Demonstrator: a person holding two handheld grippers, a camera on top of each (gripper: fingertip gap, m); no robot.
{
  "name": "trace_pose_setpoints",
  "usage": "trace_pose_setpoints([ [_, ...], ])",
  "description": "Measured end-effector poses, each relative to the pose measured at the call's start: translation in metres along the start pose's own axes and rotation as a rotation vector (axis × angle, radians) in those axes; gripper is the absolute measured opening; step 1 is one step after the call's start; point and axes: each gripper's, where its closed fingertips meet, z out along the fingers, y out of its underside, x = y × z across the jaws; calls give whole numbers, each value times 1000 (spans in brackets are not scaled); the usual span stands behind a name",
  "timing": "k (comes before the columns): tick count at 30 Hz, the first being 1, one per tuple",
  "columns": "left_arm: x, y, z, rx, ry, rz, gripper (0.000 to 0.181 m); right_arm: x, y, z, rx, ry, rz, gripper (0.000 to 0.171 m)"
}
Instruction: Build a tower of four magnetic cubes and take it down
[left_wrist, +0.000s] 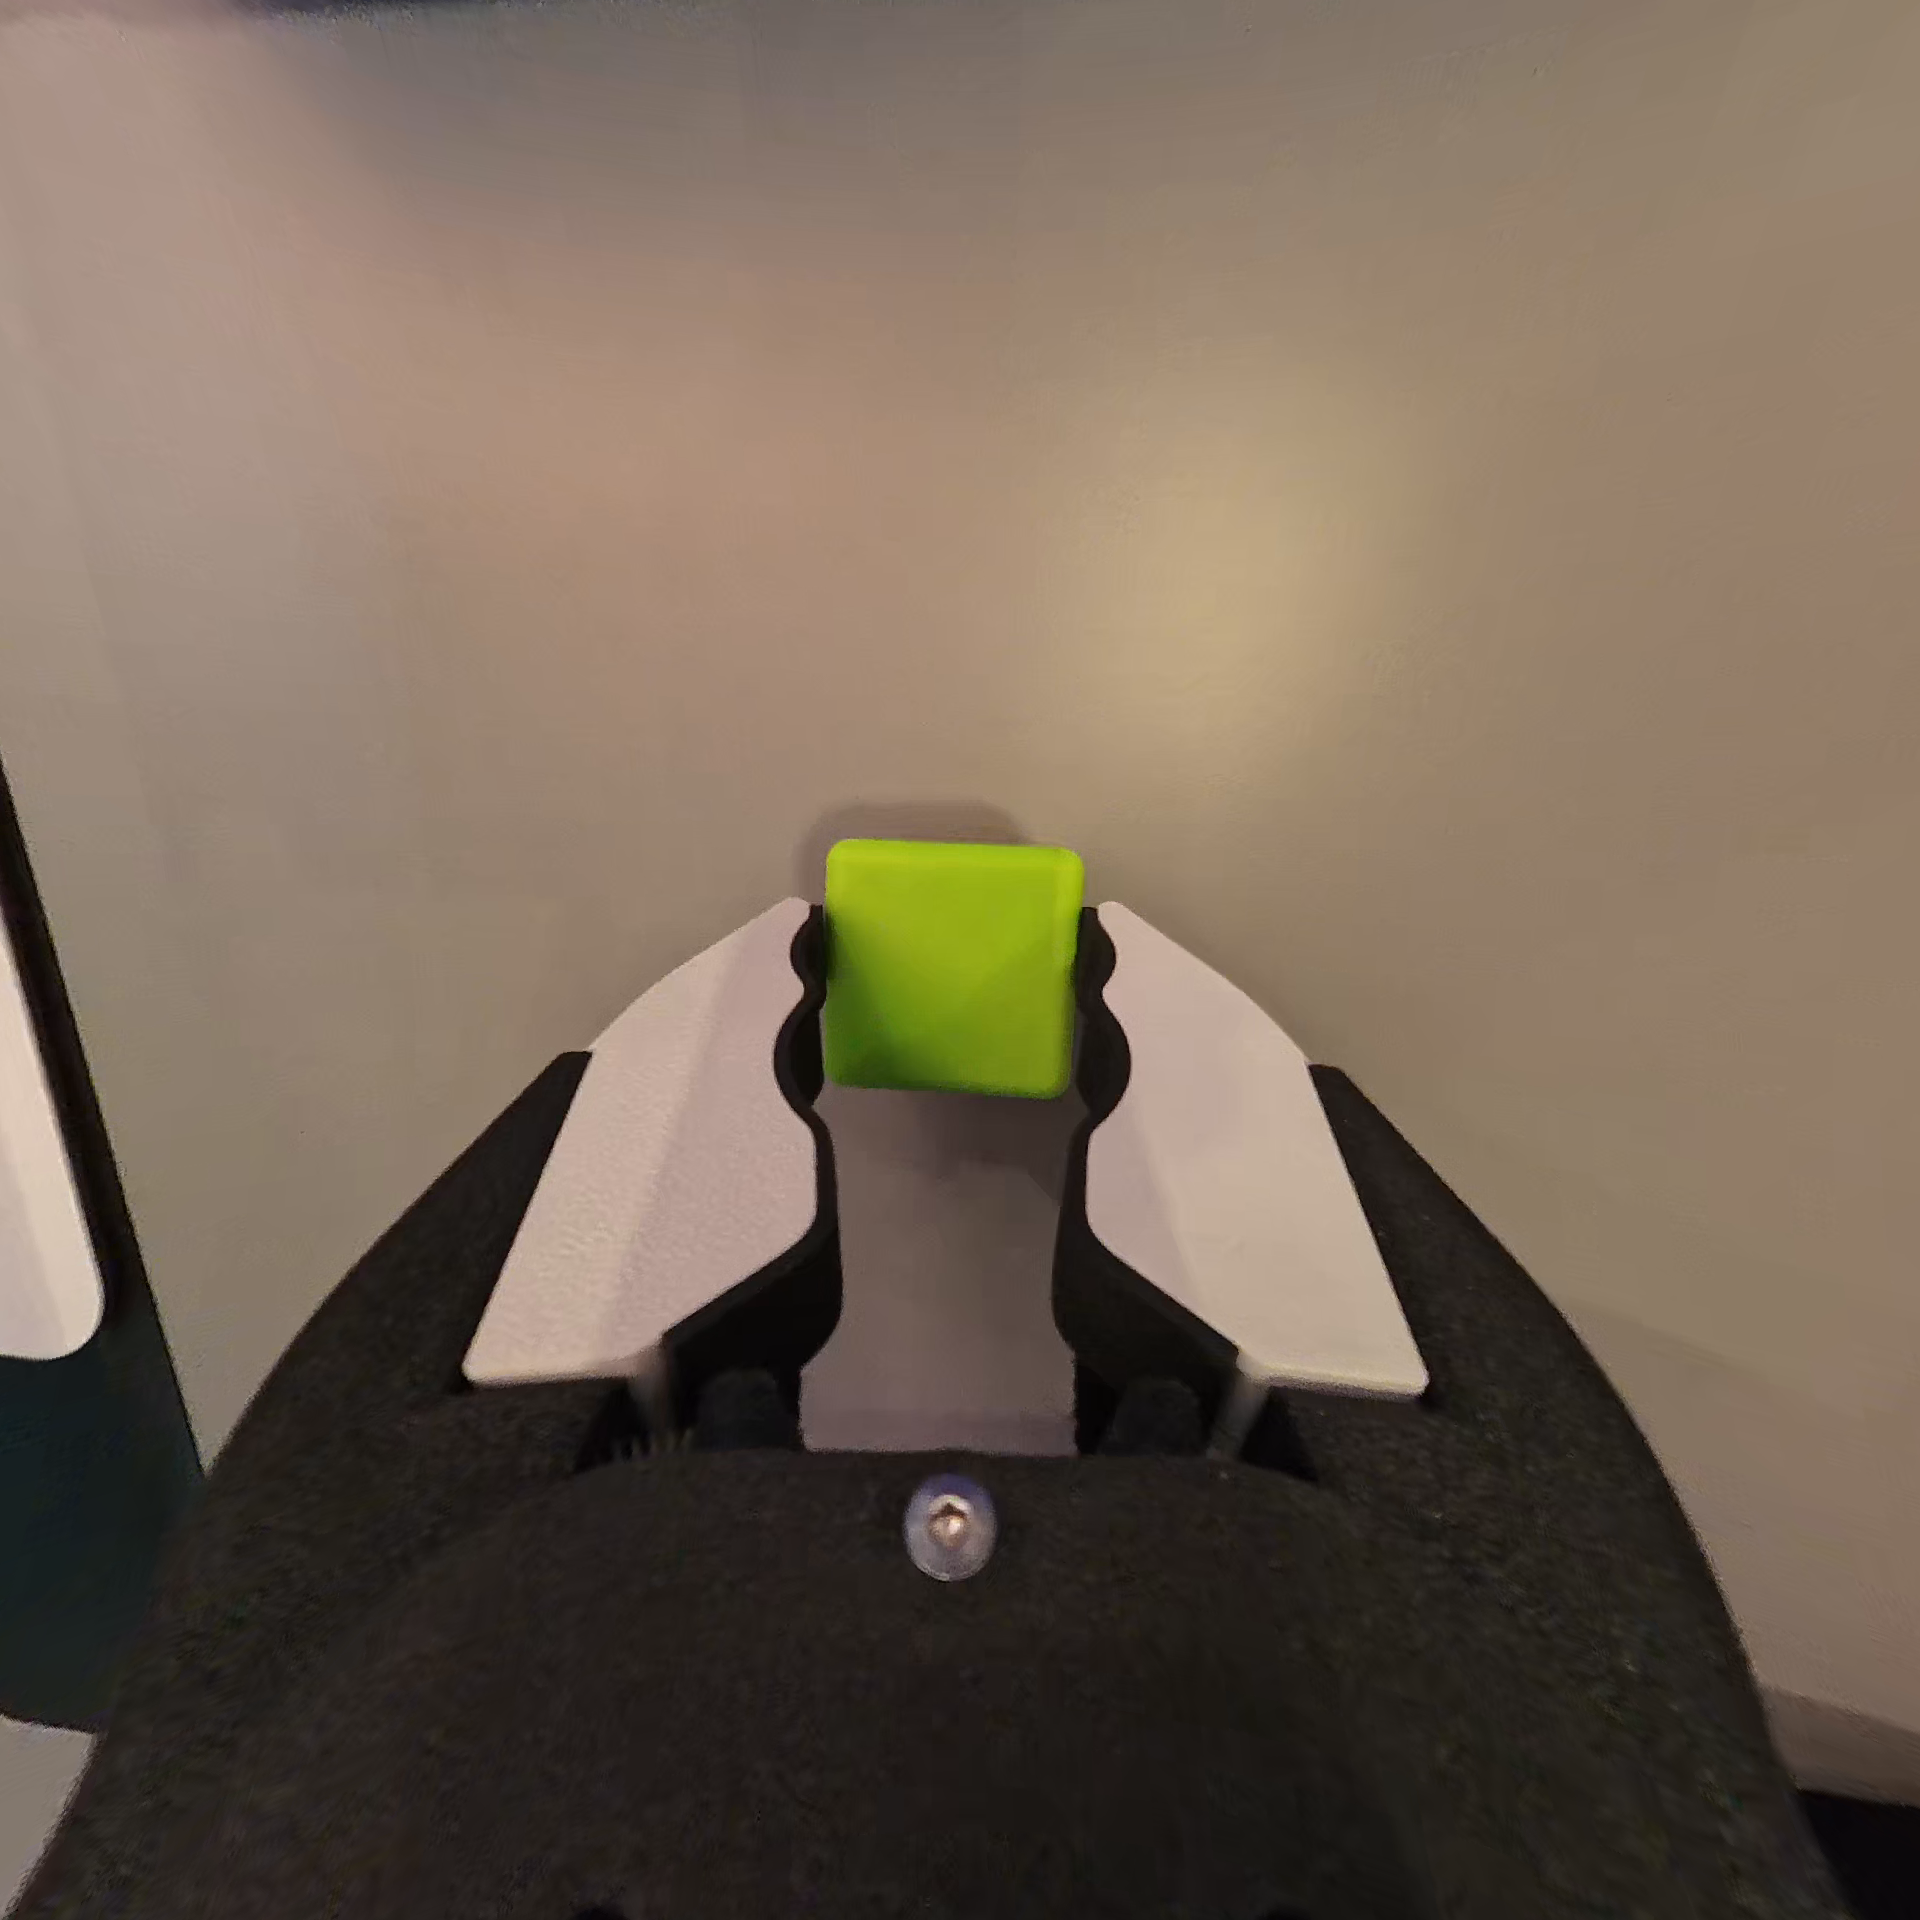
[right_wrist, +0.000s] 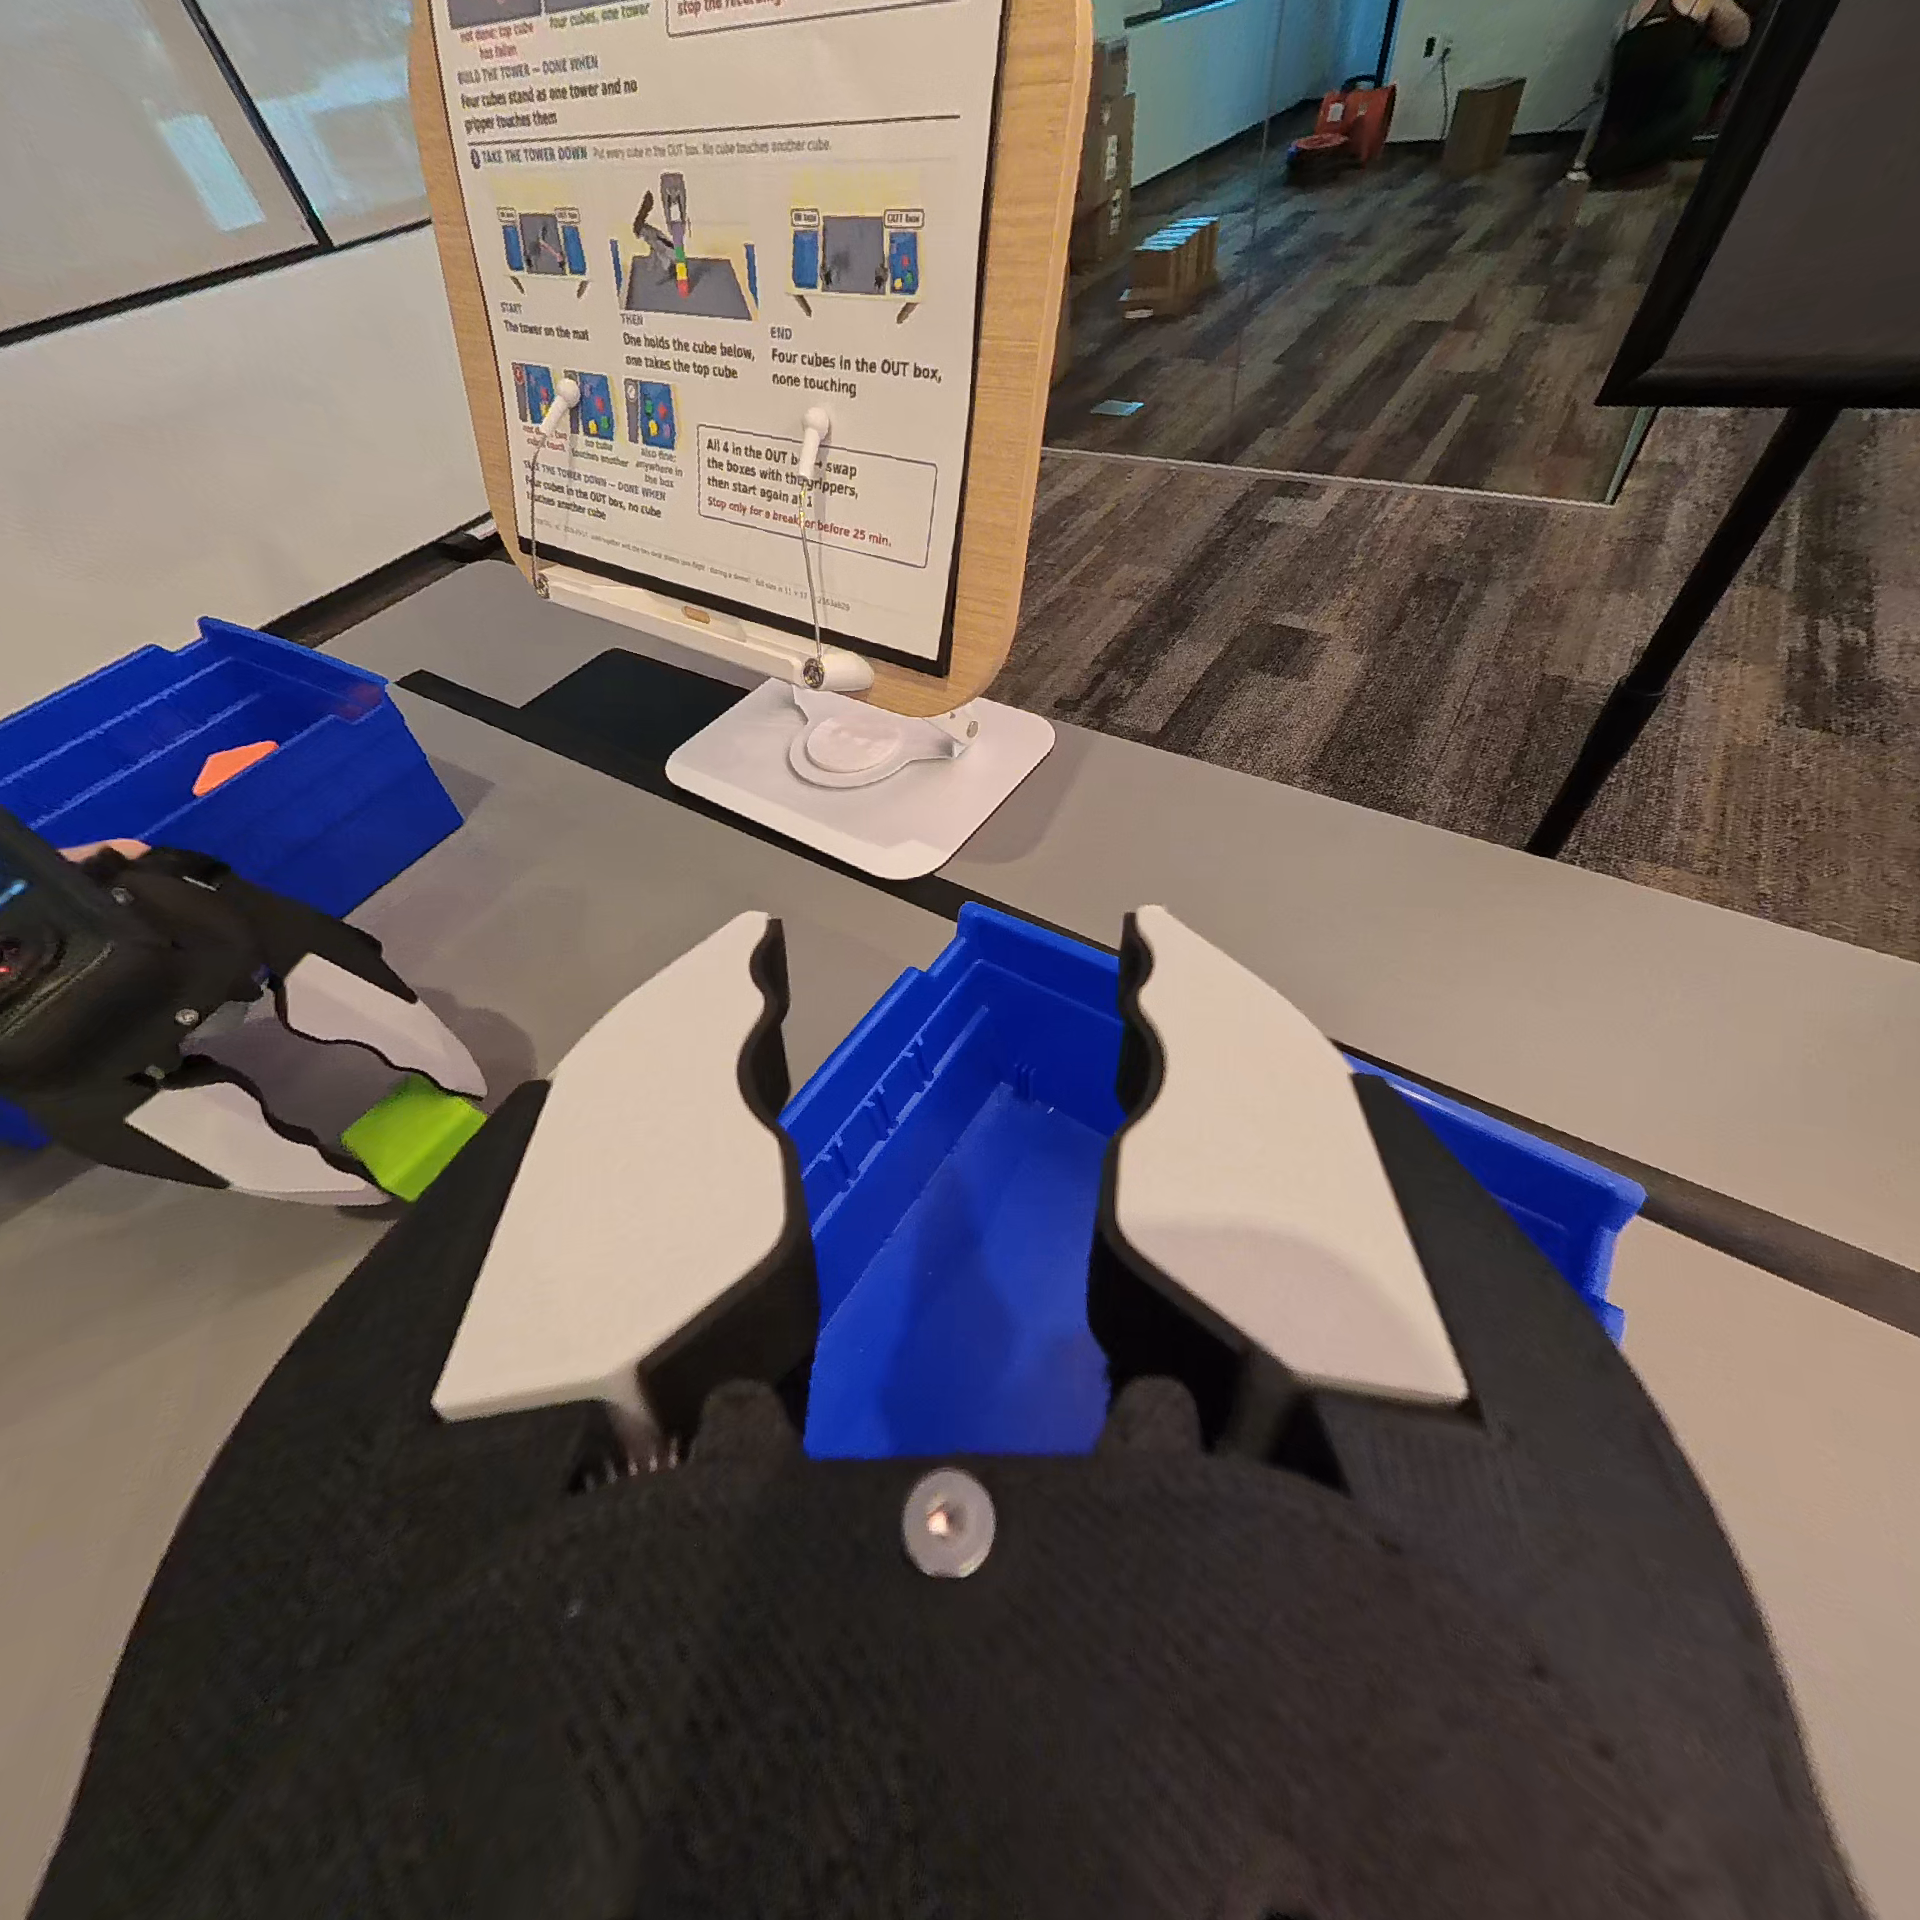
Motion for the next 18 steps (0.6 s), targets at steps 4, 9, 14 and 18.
trace_pose_setpoints([
  [4,1,2,1,-7,20,-14,48,4,0,0,5,11,10,65],
  [9,-3,-11,-41,114,-48,-42,55,8,0,-2,15,6,33,65],
  [14,4,34,-137,196,-244,-97,52,13,-3,-11,35,6,48,65],
  [18,2,148,-188,-17,-406,-222,49,18,-9,-22,68,18,61,66],
])
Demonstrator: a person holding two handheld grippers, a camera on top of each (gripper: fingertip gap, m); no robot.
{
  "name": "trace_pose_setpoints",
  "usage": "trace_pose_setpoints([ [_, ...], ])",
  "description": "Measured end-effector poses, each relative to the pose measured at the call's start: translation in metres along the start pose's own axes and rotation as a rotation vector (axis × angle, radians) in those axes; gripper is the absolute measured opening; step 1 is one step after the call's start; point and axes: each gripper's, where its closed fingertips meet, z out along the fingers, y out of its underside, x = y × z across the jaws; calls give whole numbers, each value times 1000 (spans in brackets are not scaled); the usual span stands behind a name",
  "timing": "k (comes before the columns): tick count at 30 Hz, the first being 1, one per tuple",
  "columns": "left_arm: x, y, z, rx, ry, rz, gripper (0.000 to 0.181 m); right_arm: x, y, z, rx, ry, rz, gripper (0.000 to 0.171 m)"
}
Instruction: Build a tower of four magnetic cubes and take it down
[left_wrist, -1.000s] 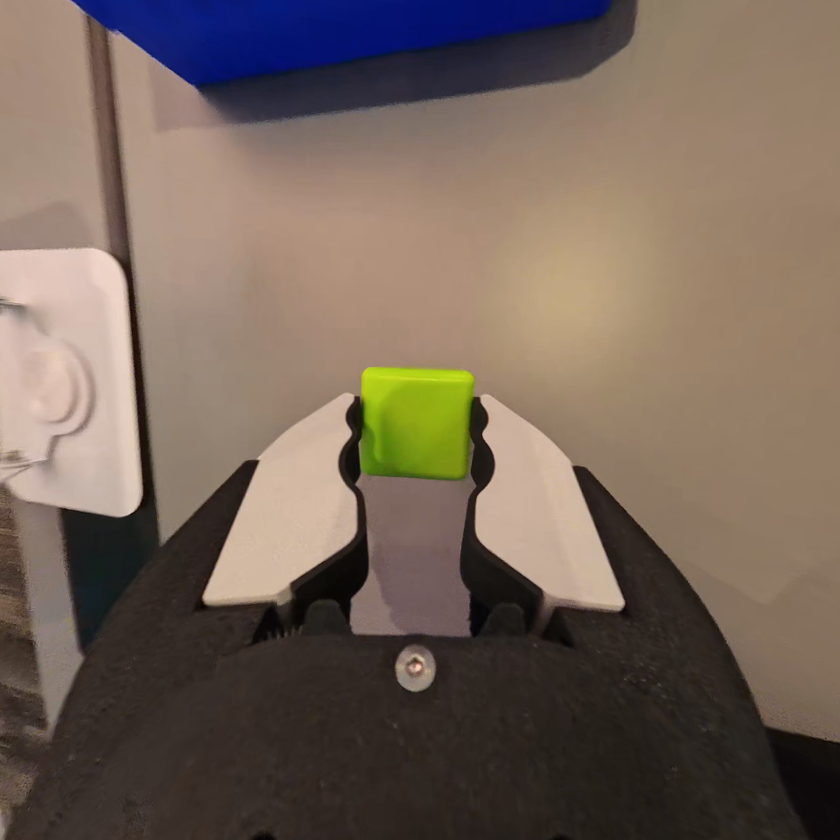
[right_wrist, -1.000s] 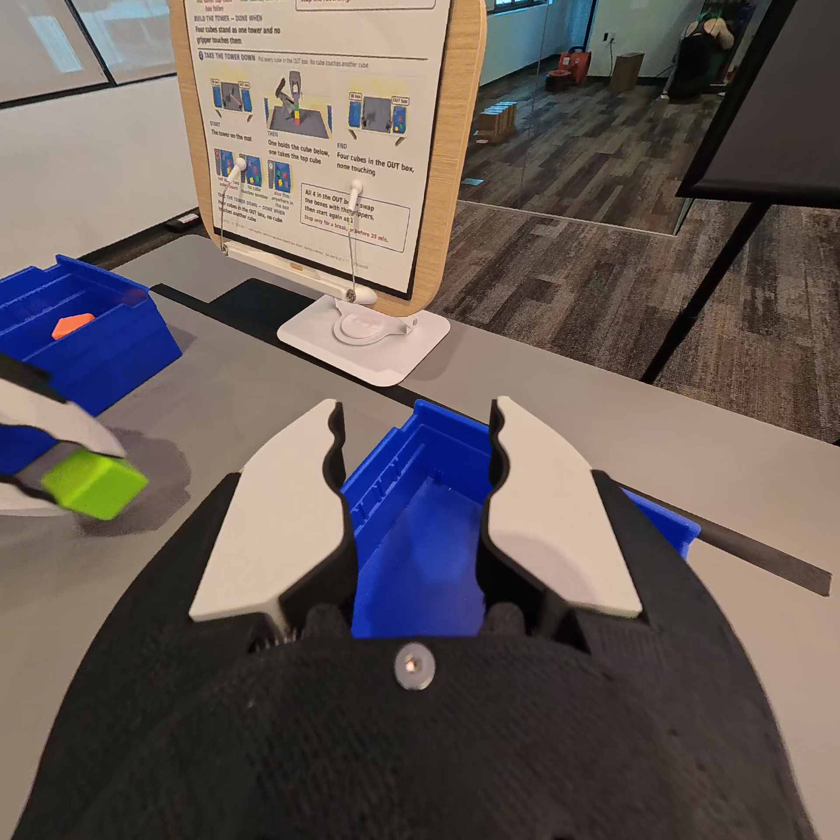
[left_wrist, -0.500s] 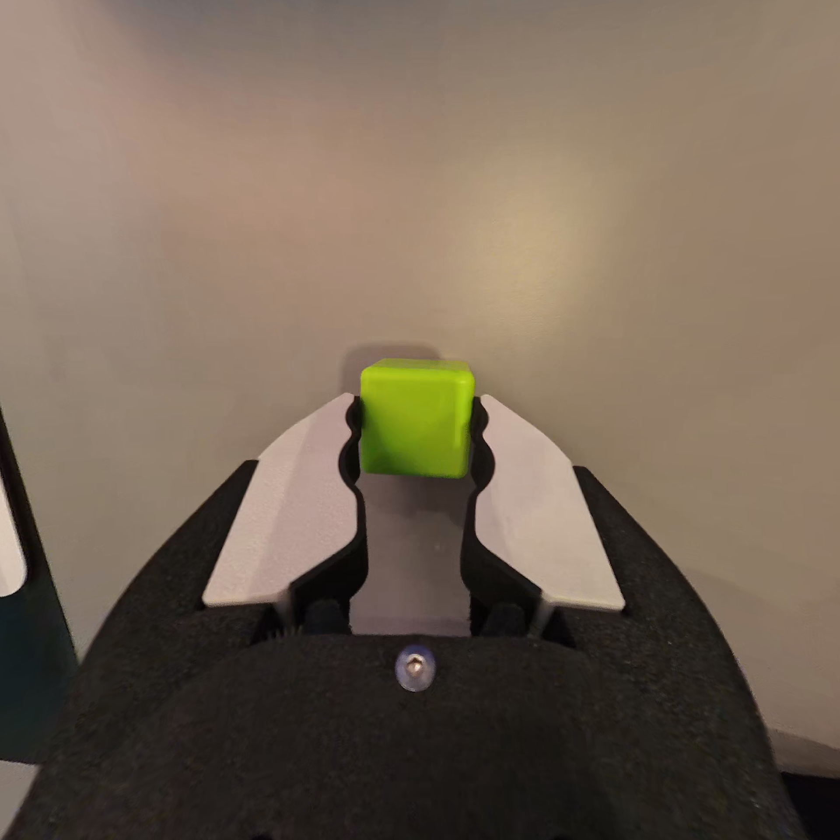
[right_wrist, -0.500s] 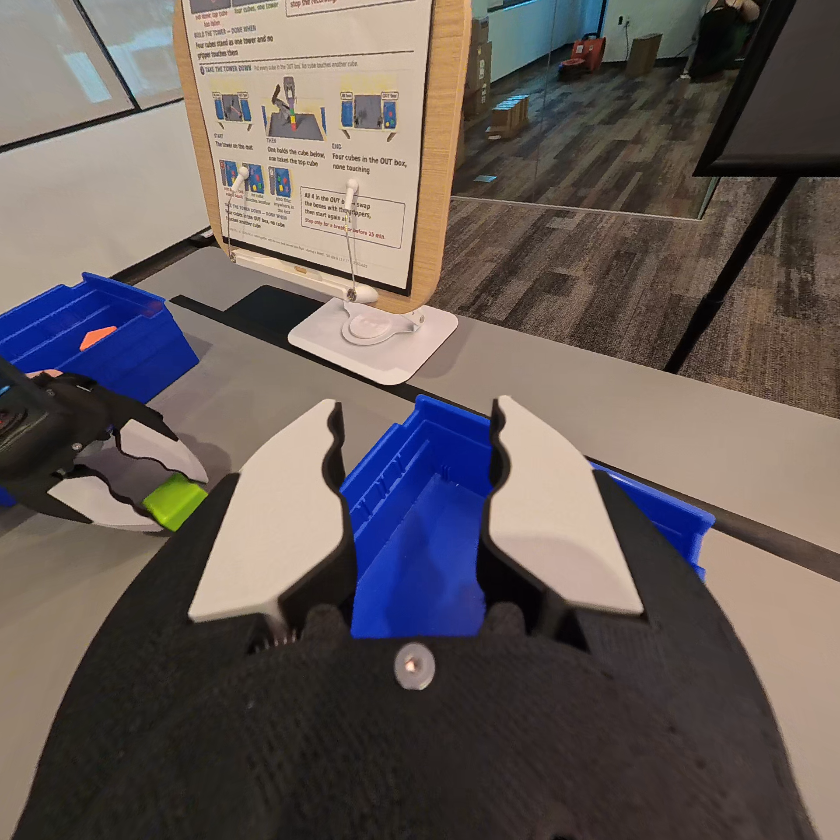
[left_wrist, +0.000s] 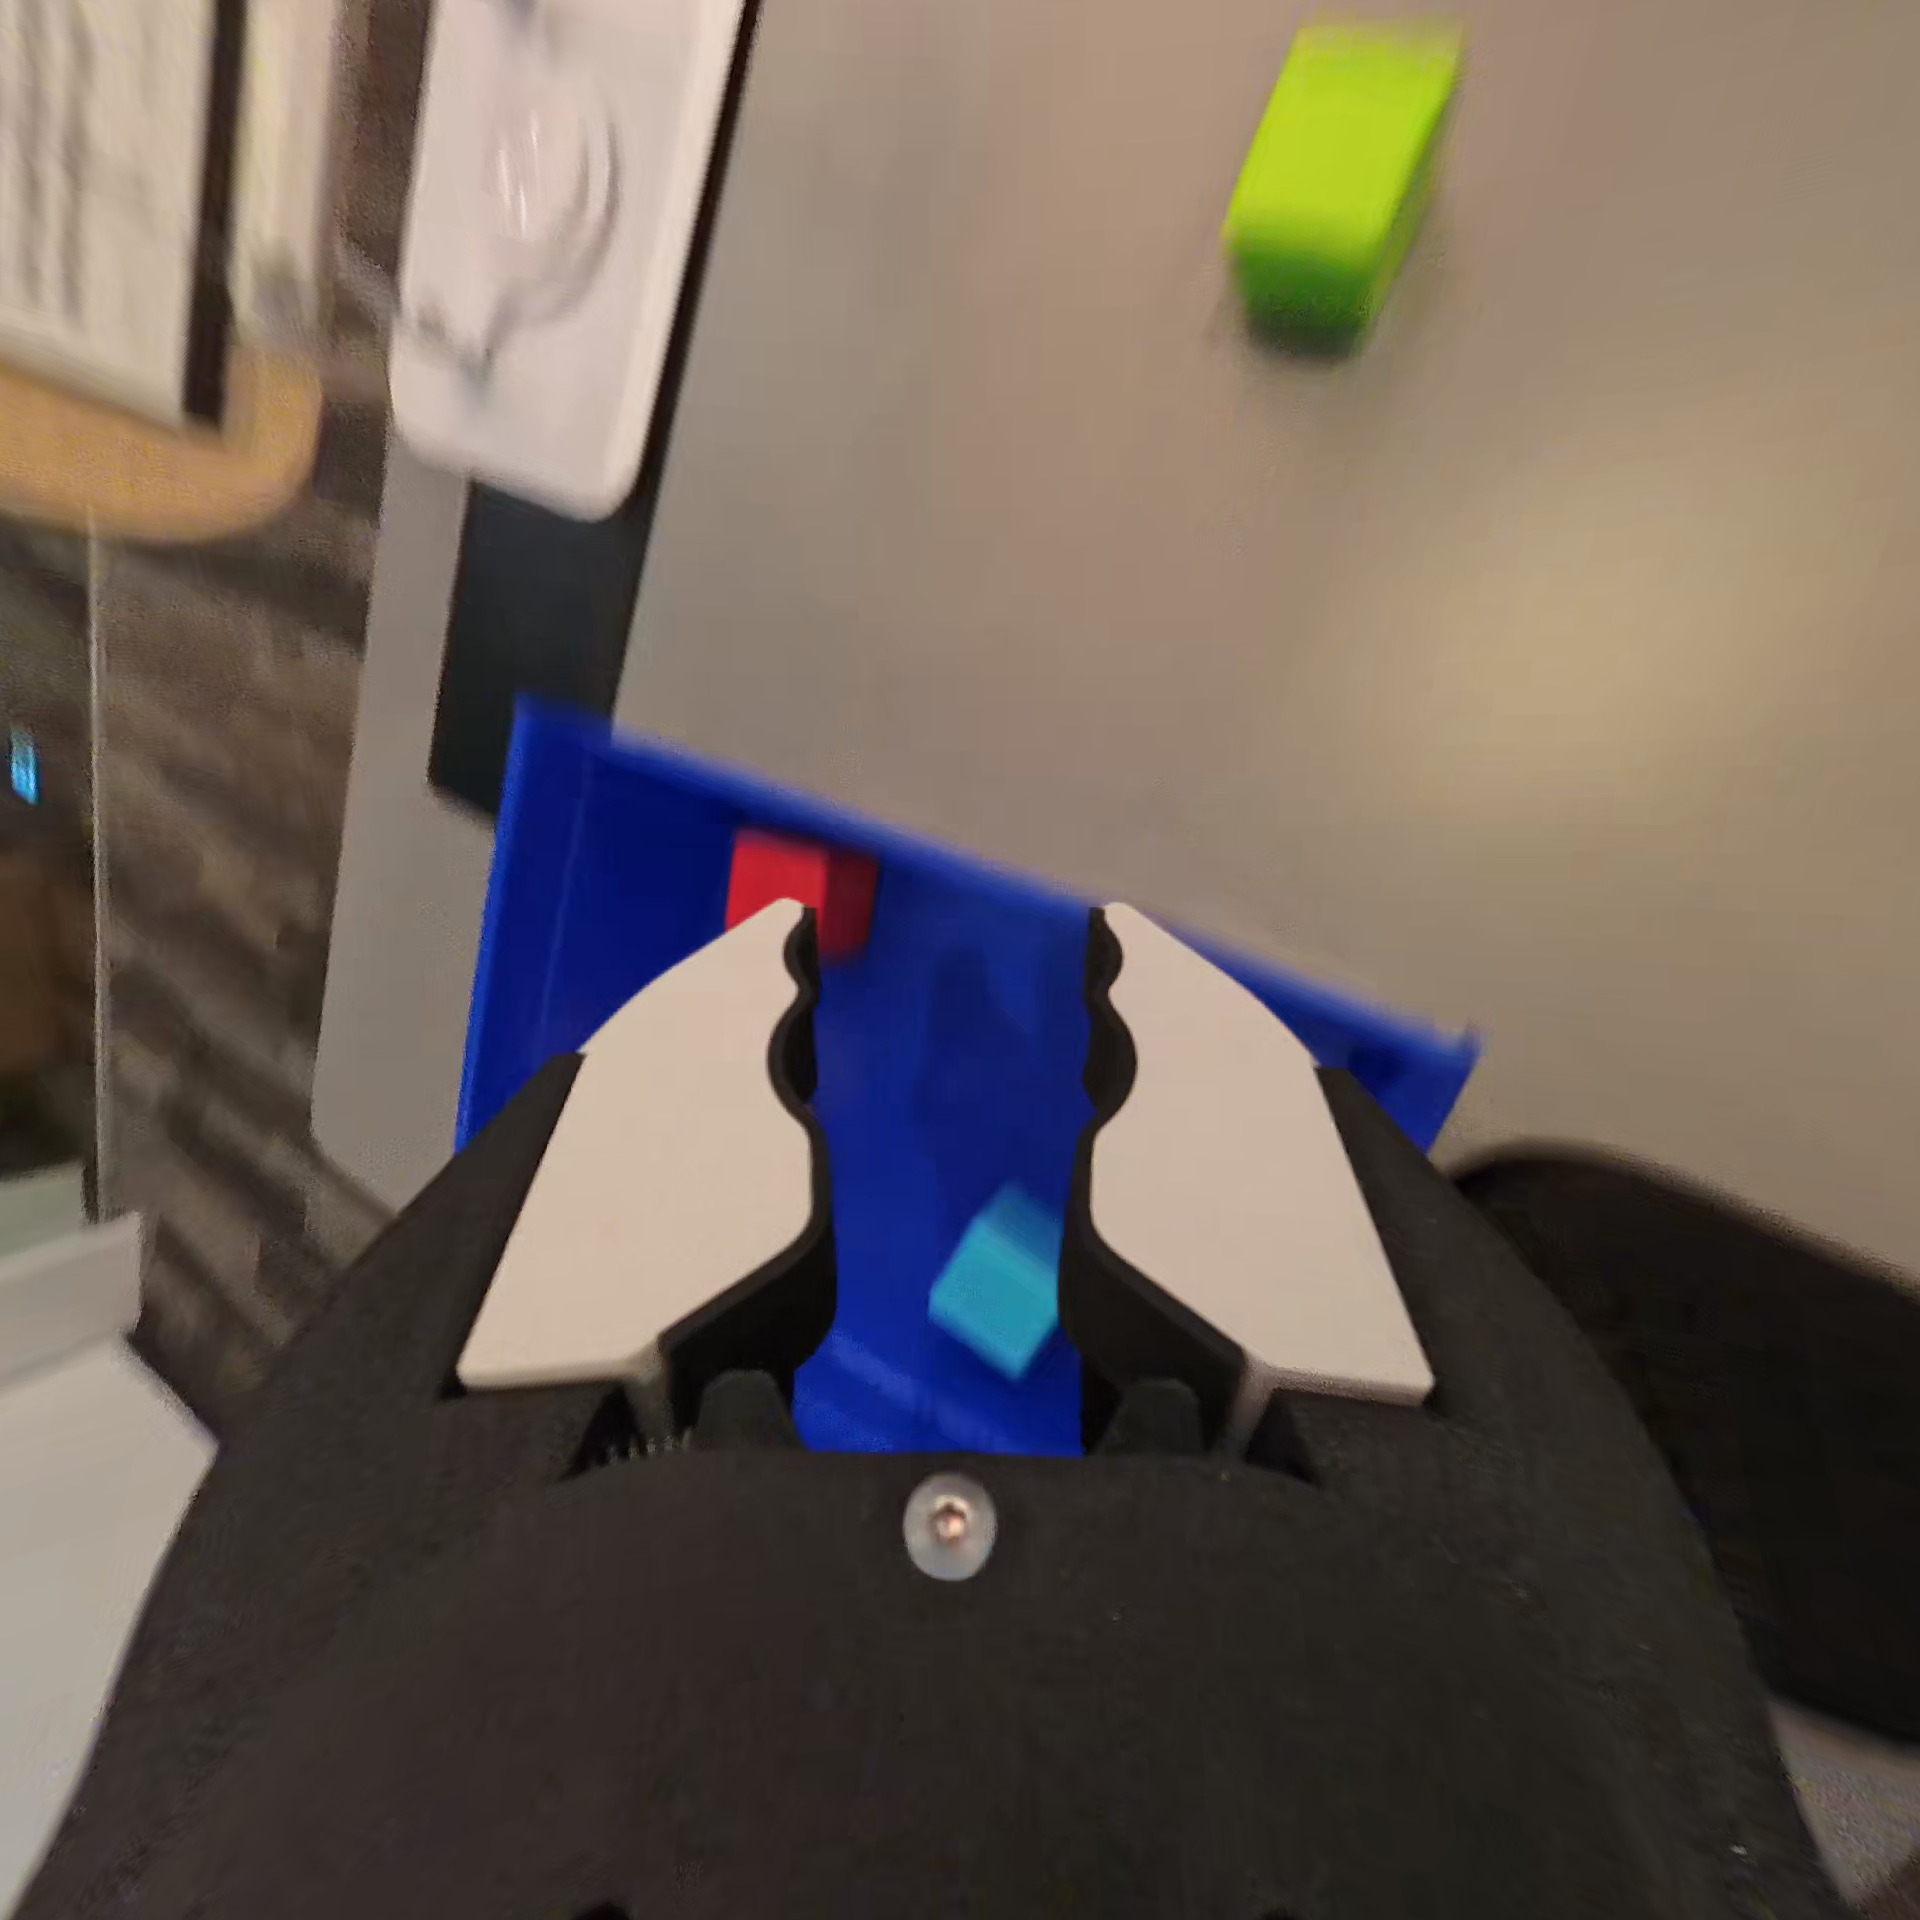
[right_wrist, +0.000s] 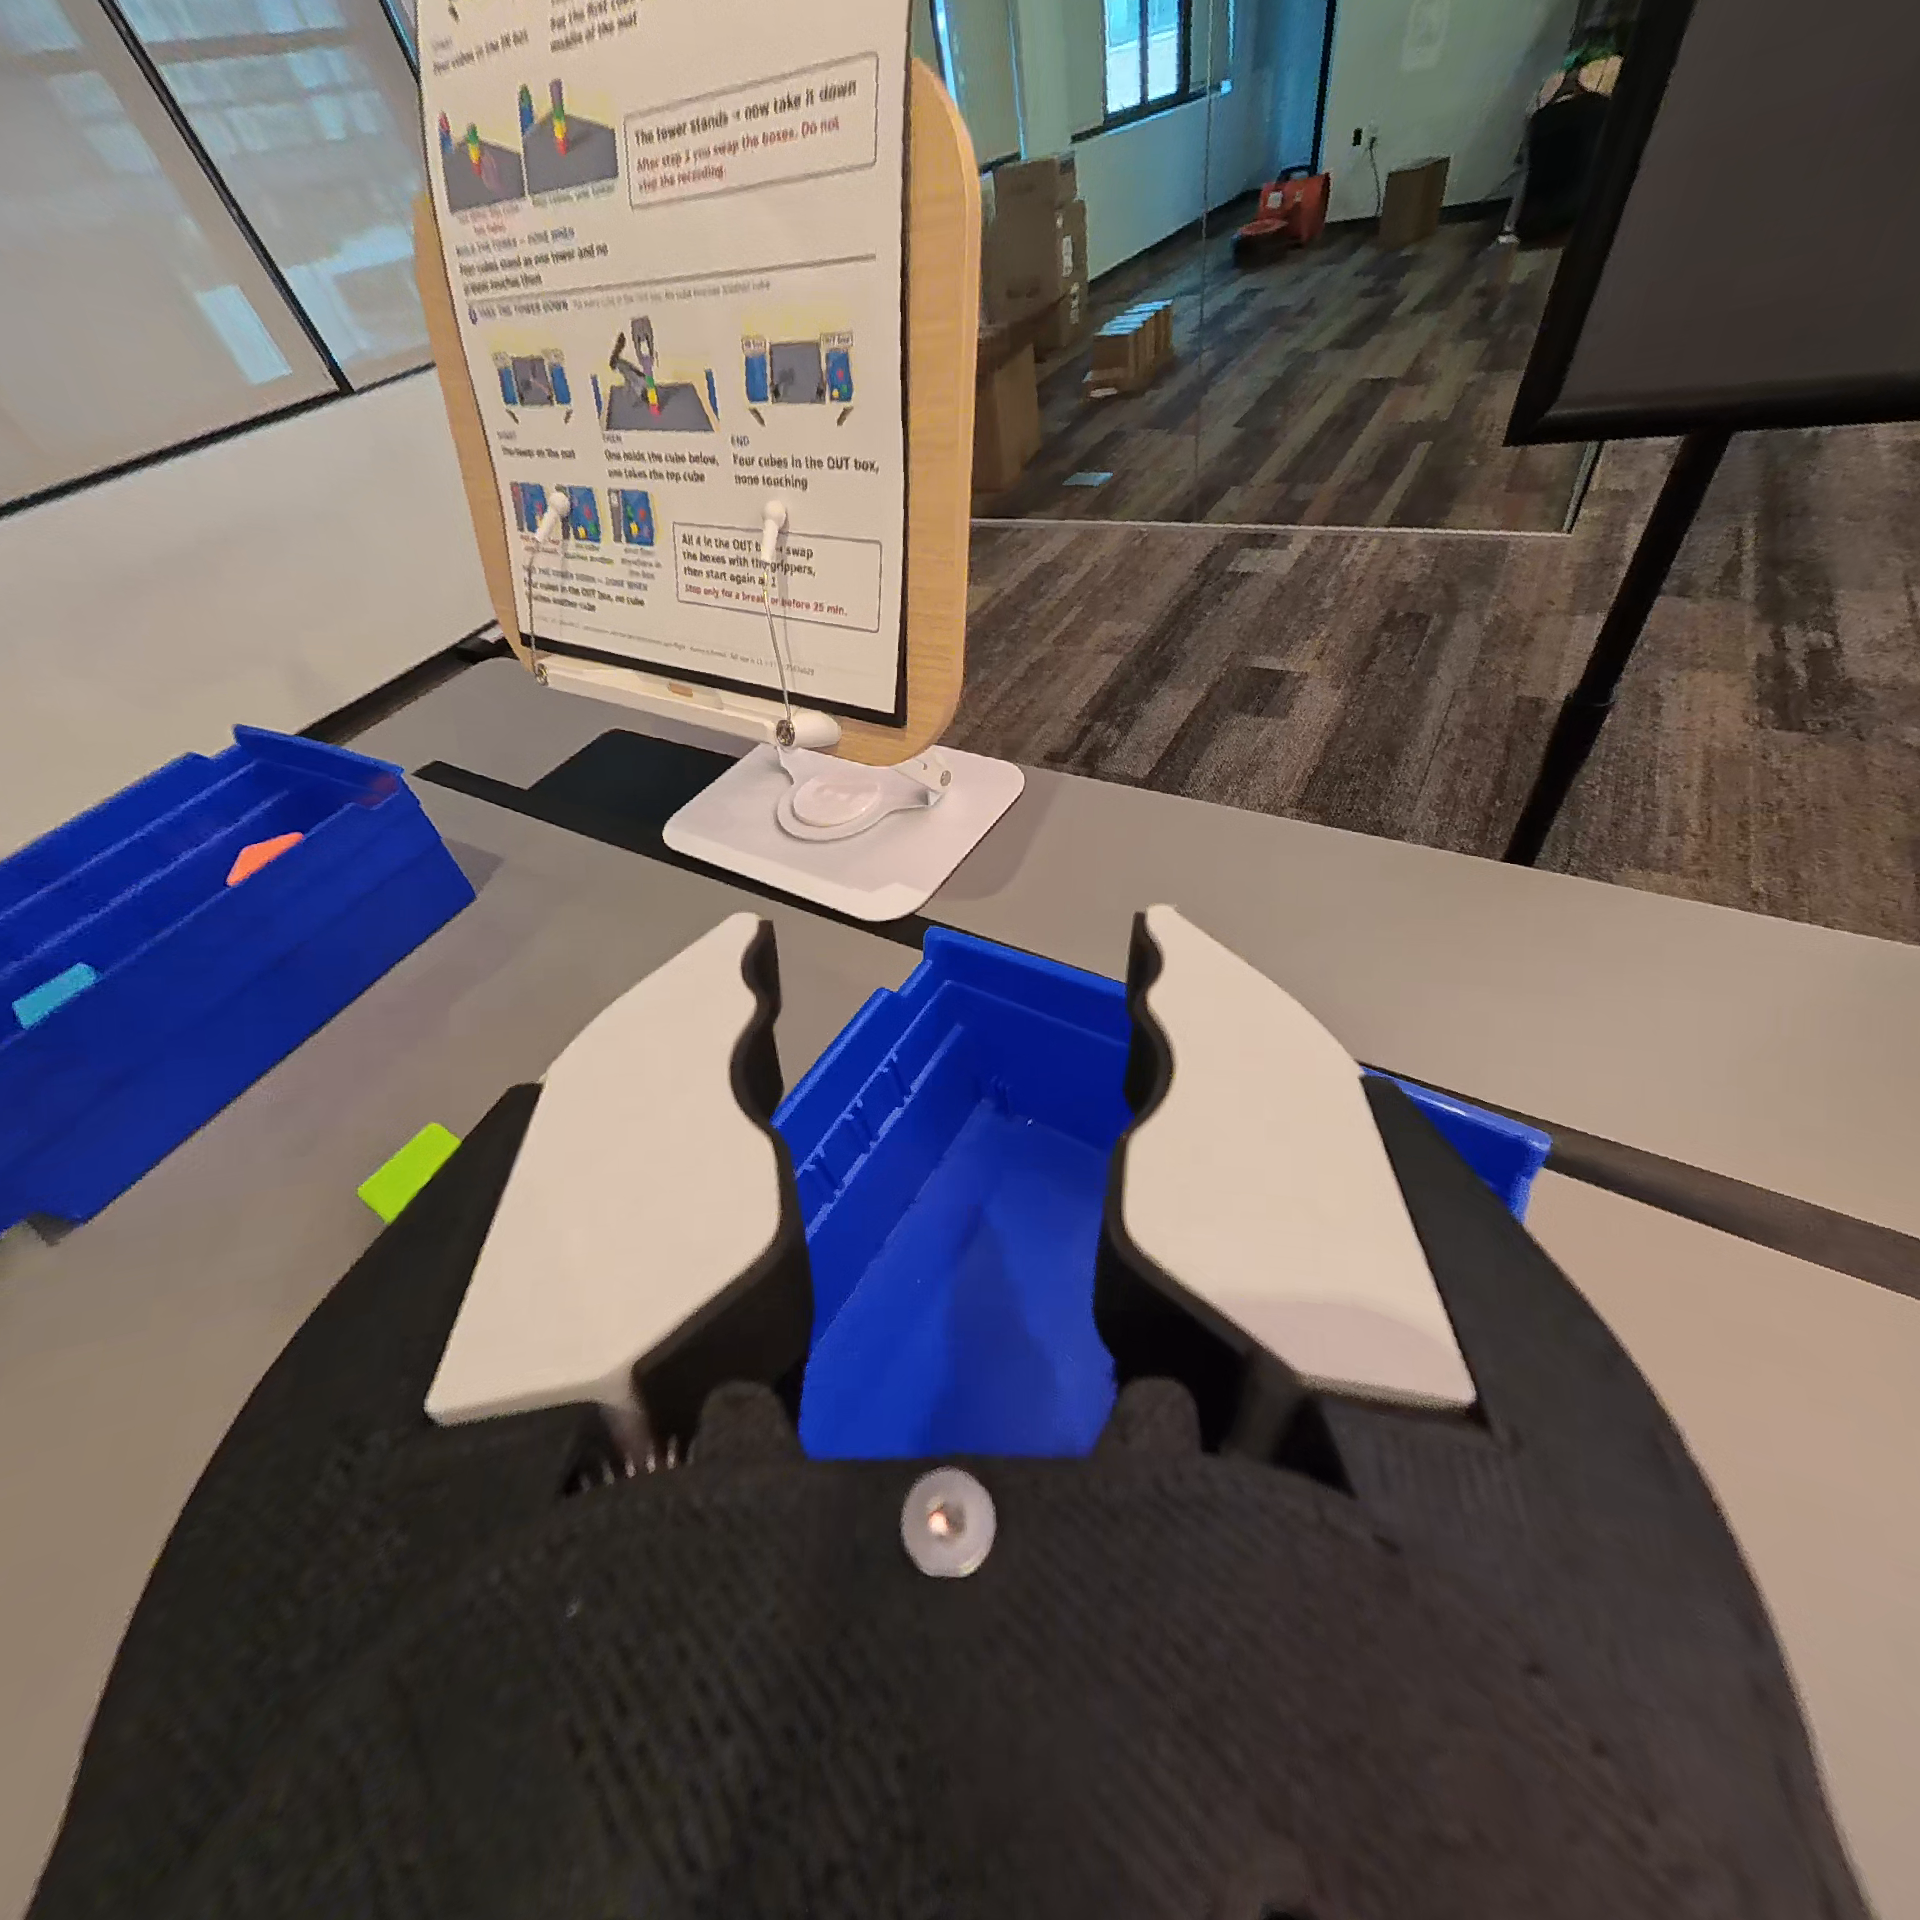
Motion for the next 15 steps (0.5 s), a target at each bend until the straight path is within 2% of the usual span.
trace_pose_setpoints([
  [4,4,101,0,-262,48,-15,49,-3,-3,-2,23,-31,28,65],
  [6,7,138,6,-369,52,7,52,-4,-1,0,14,-34,25,66],
  [11,18,171,30,-418,108,7,53,-7,3,5,-8,-33,14,66],
  [15,24,180,47,-426,159,20,55,-8,7,9,-18,-41,20,66],
])
